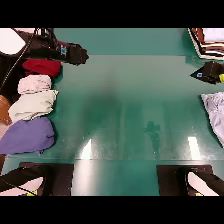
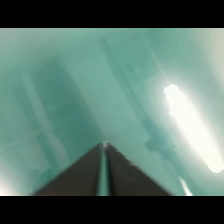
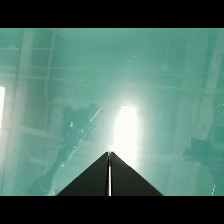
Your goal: Fold the shirts.
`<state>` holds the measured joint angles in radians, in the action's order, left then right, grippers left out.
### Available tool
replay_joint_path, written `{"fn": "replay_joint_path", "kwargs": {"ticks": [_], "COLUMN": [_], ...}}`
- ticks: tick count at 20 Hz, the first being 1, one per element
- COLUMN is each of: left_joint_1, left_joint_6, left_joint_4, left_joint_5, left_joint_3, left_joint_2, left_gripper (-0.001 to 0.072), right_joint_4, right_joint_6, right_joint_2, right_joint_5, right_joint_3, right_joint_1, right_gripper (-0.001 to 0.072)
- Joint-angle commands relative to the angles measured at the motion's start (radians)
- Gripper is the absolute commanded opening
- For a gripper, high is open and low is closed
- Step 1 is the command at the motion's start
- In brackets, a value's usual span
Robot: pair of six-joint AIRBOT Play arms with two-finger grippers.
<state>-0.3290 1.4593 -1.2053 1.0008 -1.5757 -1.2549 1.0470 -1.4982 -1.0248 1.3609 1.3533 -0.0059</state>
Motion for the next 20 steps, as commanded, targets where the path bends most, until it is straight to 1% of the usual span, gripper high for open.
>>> {"fn": "replay_joint_path", "kwargs": {"ticks": [1,4,5,6,9,12,15,20], "left_joint_1": [0.002,0.015,0.041,0.082,0.213,0.319,0.389,0.439], "left_joint_6": [0.016,0.119,0.134,0.142,0.216,0.218,0.218,0.217], "left_joint_4": [-0.223,-0.573,-0.613,-0.619,-0.617,-0.571,-0.521,-0.492], "left_joint_5": [-0.070,-0.104,-0.110,-0.126,-0.174,-0.278,-0.402,-0.472], "left_joint_3": [0.000,0.000,0.000,0.000,0.000,0.000,-0.001,-0.014], "left_joint_2": [-0.006,-0.052,-0.079,-0.117,-0.243,-0.368,-0.457,-0.559], "left_gripper": [0.0559,0.0550,0.0550,0.0550,0.0550,0.0550,0.0550,0.0550], "right_joint_4": [0.000,0.000,-0.001,-0.001,-0.001,-0.001,-0.001,0.000], "right_joint_6": [0.000,0.000,0.000,0.000,0.000,0.000,0.000,0.000], "right_joint_2": [0.000,0.000,0.000,0.000,0.000,0.000,0.000,0.000], "right_joint_5": [0.000,0.000,0.000,-0.001,-0.006,-0.021,-0.013,-0.008], "right_joint_3": [0.001,0.001,0.001,0.001,0.001,0.001,0.001,-0.002], "right_joint_1": [0.000,0.000,0.000,0.000,0.000,0.000,0.000,0.000], "right_gripper": [0.0019,0.0018,0.0018,0.0019,0.0018,0.0018,0.0019,0.0018]}}
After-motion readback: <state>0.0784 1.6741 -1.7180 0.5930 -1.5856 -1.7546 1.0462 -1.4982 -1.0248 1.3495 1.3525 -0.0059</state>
